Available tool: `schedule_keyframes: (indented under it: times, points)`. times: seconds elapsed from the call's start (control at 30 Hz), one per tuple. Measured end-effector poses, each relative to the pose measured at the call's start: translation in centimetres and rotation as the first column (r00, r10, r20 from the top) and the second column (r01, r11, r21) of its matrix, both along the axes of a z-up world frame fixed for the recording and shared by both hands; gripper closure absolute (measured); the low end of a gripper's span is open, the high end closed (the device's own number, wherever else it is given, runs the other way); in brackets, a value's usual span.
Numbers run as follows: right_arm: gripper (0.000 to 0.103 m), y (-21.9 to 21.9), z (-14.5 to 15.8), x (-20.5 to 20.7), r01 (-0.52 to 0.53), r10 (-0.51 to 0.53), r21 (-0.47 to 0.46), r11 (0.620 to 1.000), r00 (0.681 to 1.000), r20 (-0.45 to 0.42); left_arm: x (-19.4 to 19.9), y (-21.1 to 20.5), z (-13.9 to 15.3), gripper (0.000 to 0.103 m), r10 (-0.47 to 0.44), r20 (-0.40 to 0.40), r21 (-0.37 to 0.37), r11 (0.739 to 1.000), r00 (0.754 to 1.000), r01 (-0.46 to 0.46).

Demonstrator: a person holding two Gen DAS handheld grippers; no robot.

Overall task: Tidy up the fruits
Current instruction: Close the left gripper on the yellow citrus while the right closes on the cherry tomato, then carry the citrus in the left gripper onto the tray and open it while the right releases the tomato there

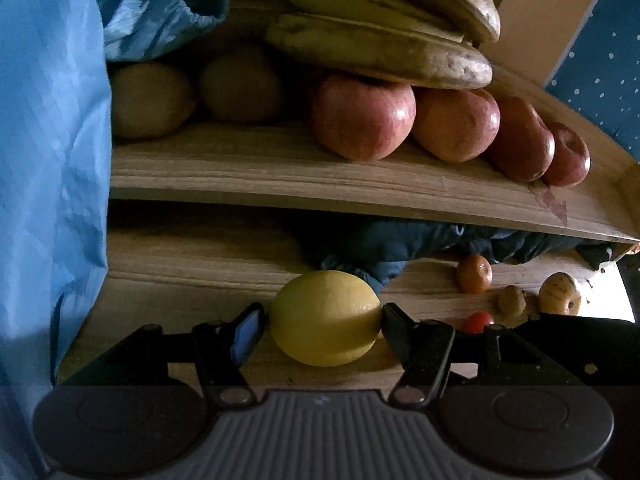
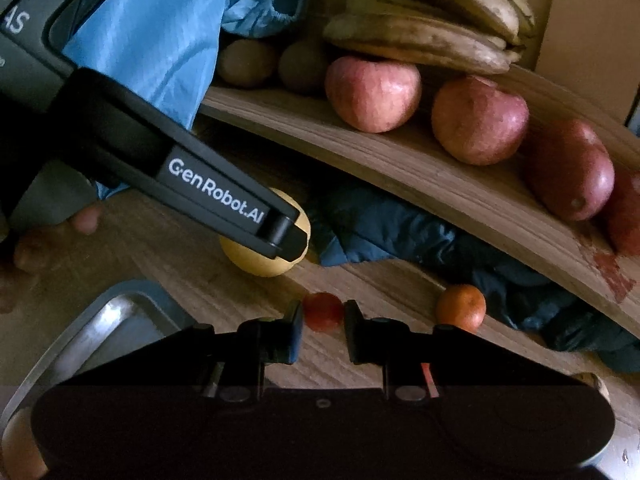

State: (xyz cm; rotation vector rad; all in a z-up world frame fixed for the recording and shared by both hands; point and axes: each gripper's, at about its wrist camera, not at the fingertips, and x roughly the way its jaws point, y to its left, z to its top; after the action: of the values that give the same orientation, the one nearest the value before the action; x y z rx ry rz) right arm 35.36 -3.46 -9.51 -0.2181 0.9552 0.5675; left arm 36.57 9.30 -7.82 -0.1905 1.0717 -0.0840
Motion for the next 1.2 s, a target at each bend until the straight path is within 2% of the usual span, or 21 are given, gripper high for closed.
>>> schedule_keyframes:
  times: [0.27, 0.43, 0.87, 1.2]
  points:
    - [0.085, -0.6, 0.6, -1.3, 0.015, -0.015, 0.0, 1.0, 1.0, 0.006, -1.0, -1.0, 0.4, 0.035, 0.001, 0.009, 0.017, 1.0, 1.0, -0.001]
    - [0.074, -0.9, 0.2, -1.1, 0.048, -0.047, 0.019, 0.999, 0.999, -0.016, -1.3, -1.5, 0.4, 0.035, 0.016, 0.013, 0.028, 0.999, 1.0, -0.016]
    - [0.078, -0.2, -0.8, -1.0, 0.041, -0.039, 0.029, 0.999, 0.998, -0.057, -2.4, -0.7, 0.8, 0.035, 0.051, 0.018, 0.03, 0.998, 0.999, -0.052]
    - [0.078, -1.4, 1.2, -2.2, 0.053, -0.052, 0.031, 0.998, 0.998, -0.029, -3.4, -1.1, 1.8, 0.035, 0.039, 0.033, 0.02, 0.999, 0.999, -0.039]
